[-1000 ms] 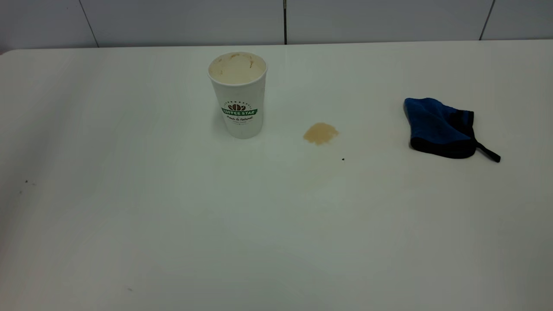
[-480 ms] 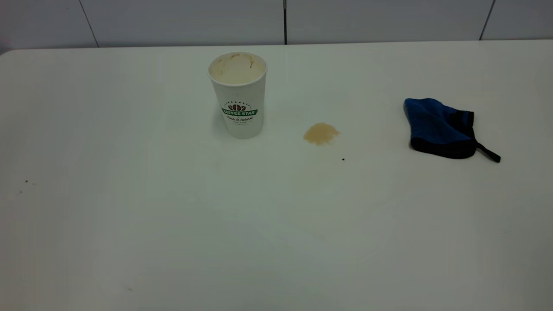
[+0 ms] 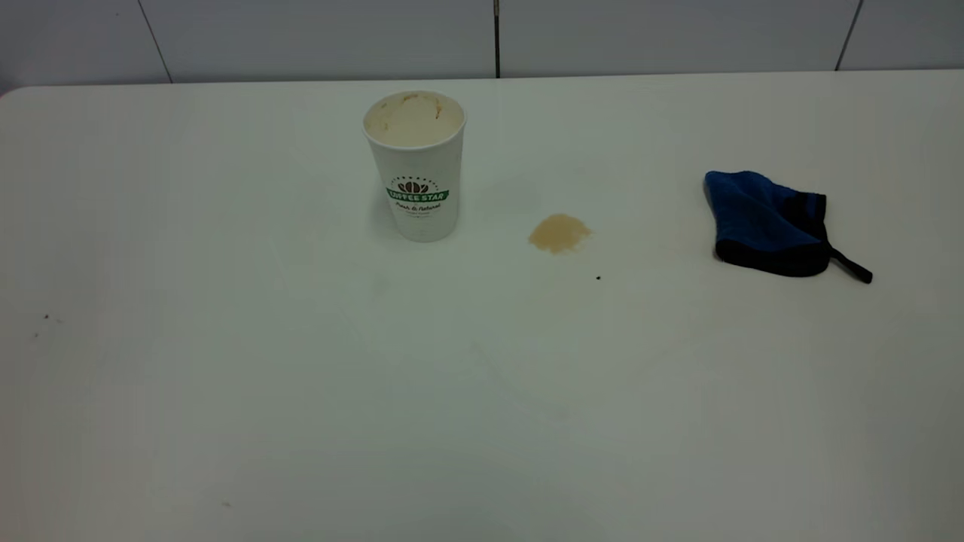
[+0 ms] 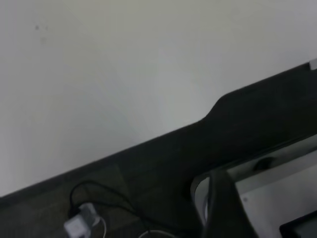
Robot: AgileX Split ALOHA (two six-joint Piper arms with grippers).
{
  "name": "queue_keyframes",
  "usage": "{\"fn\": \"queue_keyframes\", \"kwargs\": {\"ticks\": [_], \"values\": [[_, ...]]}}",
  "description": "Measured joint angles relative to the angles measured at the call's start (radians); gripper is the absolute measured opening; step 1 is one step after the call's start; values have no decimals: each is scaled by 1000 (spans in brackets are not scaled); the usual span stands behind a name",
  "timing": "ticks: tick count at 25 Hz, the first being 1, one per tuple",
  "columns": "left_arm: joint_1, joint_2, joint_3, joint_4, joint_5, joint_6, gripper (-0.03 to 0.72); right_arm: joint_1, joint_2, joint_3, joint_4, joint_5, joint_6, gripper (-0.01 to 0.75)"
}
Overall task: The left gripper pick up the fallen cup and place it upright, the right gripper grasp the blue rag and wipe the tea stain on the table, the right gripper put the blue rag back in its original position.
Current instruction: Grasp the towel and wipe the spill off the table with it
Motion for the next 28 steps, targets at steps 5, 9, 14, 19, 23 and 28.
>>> {"fn": "queue_keyframes", "kwargs": {"ticks": [5,9,14,19,23,28], "values": [[0,-108,156,40,-39,-20,495,0,0,0,0,0,0,545],[0,-165,225,40,-60,-25,495,0,0,0,0,0,0,545],[0,-221,230,40,-59,-26,495,0,0,0,0,0,0,545],[28,-293,230,40,-56,-26,494,0,0,0,0,0,0,545],[124,-379,230,45,-55,-26,494,0,0,0,1,0,0,545],[248,-520,230,46,-50,-26,494,0,0,0,2,0,0,545]]}}
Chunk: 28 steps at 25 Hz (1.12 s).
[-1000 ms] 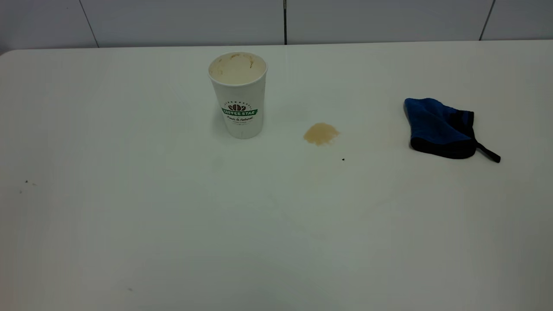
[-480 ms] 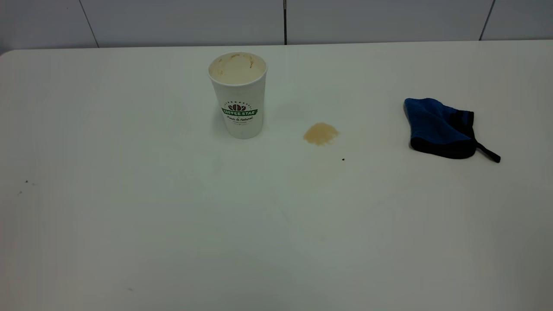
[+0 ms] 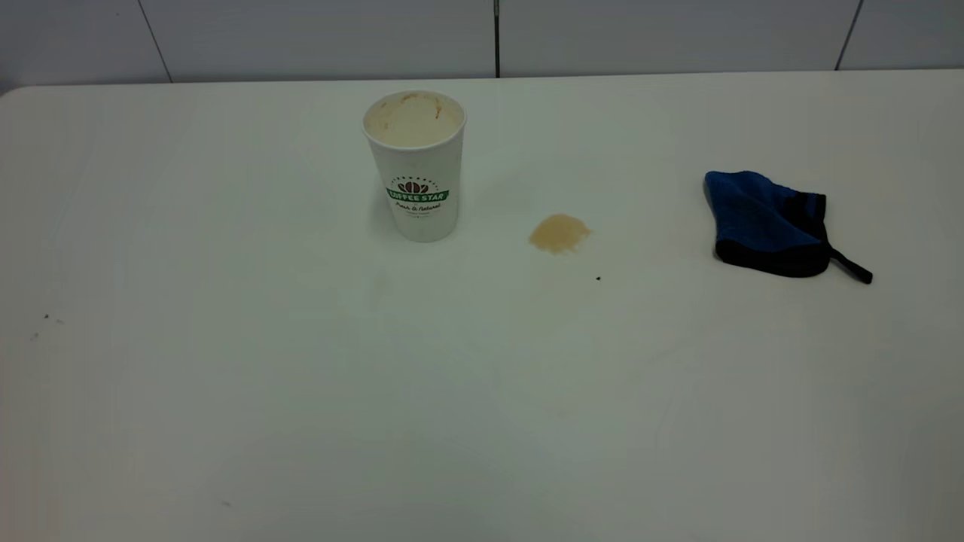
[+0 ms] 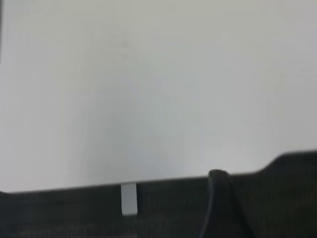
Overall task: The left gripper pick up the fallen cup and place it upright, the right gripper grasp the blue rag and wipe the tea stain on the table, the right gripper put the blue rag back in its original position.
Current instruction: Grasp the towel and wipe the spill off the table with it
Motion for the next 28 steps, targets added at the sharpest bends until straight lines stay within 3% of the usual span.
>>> {"fn": "queue_keyframes", "kwargs": {"ticks": [4,28], "values": [[34,-107,0,0,5,0,494,0,0,0,0,0,0,545],[34,-118,0,0,9,1,494,0,0,0,49,-1,-4,545]]}}
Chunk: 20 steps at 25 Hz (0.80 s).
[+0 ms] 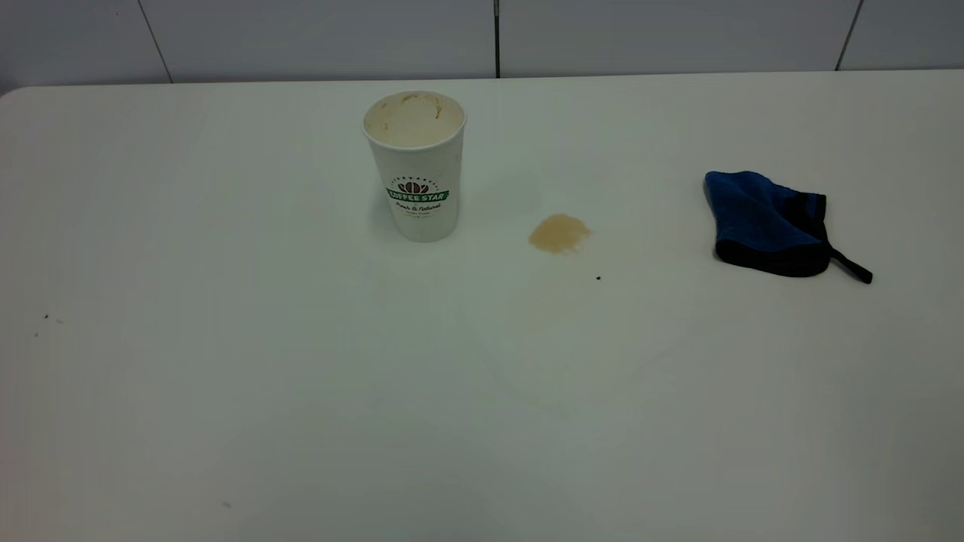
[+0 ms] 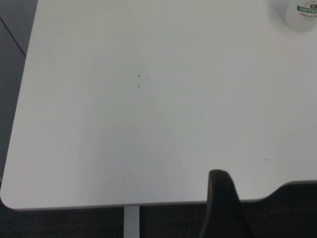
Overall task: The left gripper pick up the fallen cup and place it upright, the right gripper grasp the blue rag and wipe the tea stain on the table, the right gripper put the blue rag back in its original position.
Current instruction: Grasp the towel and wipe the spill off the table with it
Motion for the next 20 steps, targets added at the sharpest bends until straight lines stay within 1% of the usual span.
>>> {"fn": "queue_keyframes", "kwargs": {"ticks": [3,6,10,20], "values": [[0,0,0,0,0,0,494,0,37,-4,28,-2,-43,549],[0,0,0,0,0,0,494,0,159,-18,86,-48,-125,584],[0,0,0,0,0,0,494,0,383,-22,176,-186,-266,629],[0,0,0,0,1,-2,494,1,1041,-30,306,-596,-631,626]]}}
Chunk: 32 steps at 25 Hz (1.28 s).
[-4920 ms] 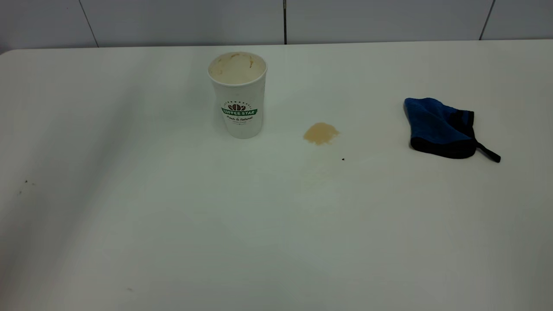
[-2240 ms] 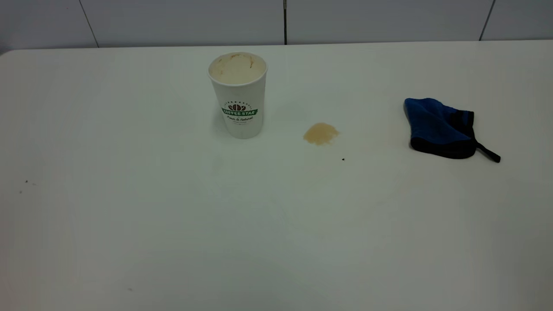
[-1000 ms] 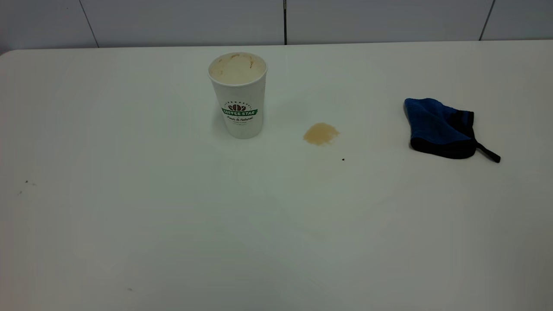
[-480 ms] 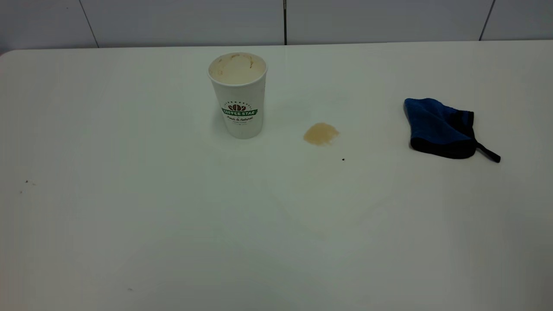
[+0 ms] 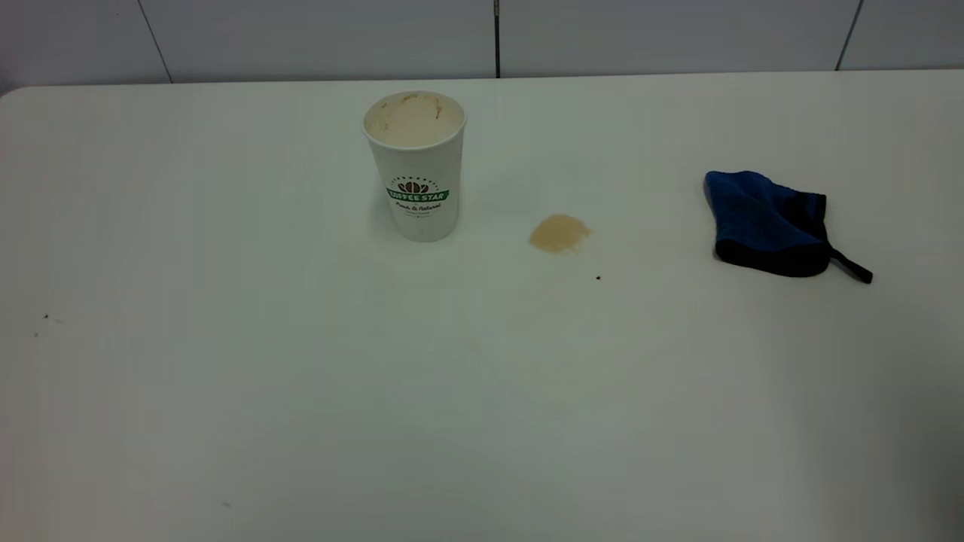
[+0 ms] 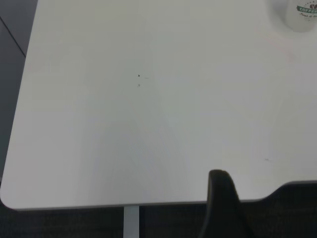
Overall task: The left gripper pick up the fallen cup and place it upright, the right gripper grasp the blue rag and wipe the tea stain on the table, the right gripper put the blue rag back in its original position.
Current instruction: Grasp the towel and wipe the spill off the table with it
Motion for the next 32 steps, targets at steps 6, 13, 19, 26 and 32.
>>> {"fn": "queue_keyframes", "kwargs": {"ticks": [6,13,19,26,32], "values": [[0,0,0,0,0,0,494,53,384,-137,70,-158,-101,611],[0,0,0,0,0,0,494,90,733,-366,81,-221,-124,591],[0,0,0,0,0,1,494,90,1012,-602,98,-249,-124,590],[0,0,0,0,0,1,494,79,1312,-883,31,-265,-141,590],[0,0,0,0,0,1,494,58,1448,-1017,-13,-267,-146,590]]}}
